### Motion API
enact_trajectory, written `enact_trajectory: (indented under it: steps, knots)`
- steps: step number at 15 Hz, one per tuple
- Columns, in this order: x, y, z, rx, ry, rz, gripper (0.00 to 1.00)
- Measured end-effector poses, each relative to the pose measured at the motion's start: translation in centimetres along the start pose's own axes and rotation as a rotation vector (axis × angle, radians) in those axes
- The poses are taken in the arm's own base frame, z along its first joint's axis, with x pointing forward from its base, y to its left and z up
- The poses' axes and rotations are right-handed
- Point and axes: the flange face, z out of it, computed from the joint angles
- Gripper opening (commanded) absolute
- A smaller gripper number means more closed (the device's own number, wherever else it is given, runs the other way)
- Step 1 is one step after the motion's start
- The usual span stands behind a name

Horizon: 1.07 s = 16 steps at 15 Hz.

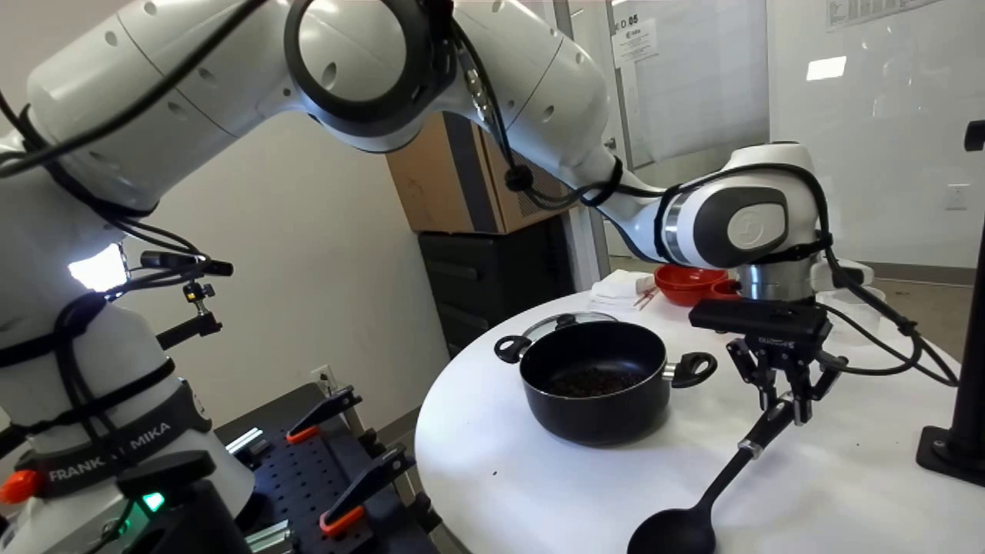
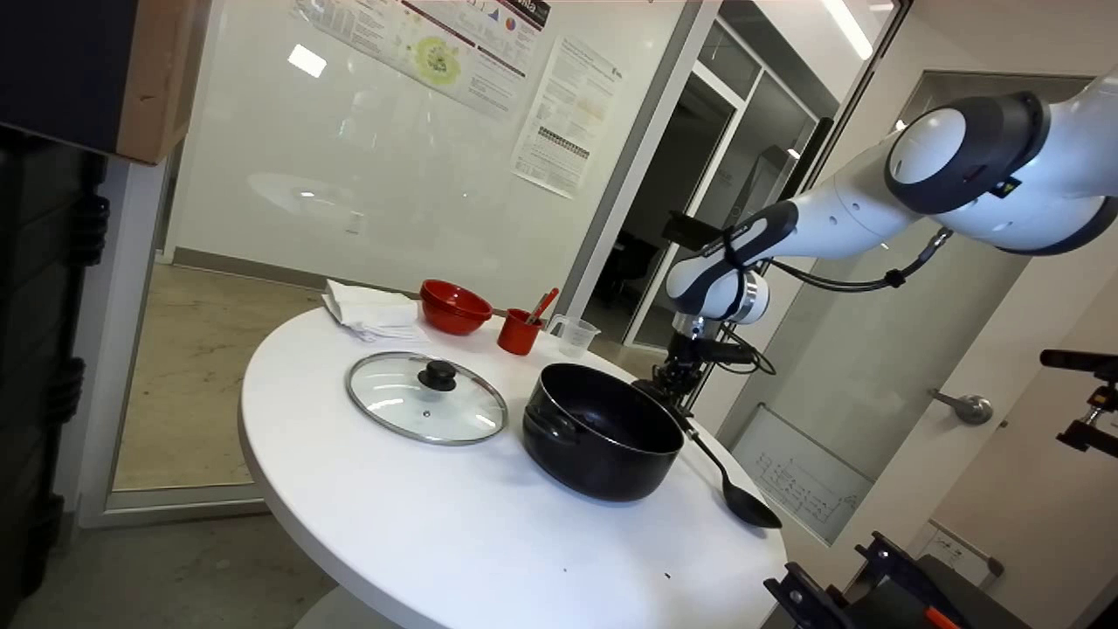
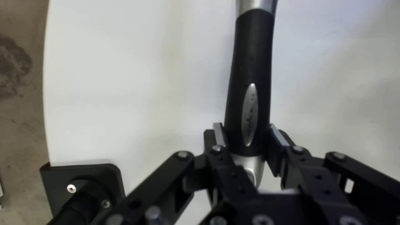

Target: Remove the black ladle from the black pot and put it on the table, put the lid on the black pot

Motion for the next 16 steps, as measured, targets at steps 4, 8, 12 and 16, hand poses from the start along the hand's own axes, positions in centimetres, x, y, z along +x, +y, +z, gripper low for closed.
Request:
enact_trajectory:
  steps: [4, 8, 12, 16]
  knots:
    - [-0.8, 0.3, 1.9, 0.012, -0.076, 0.006, 0.08]
    - [-1.6, 0.7, 3.4, 0.026, -0.141, 0.013, 0.08]
    - [-1.8, 1.1, 4.0, 0.036, -0.187, 0.021, 0.73]
    - [-1.7, 1.3, 3.7, 0.041, -0.214, 0.024, 0.99]
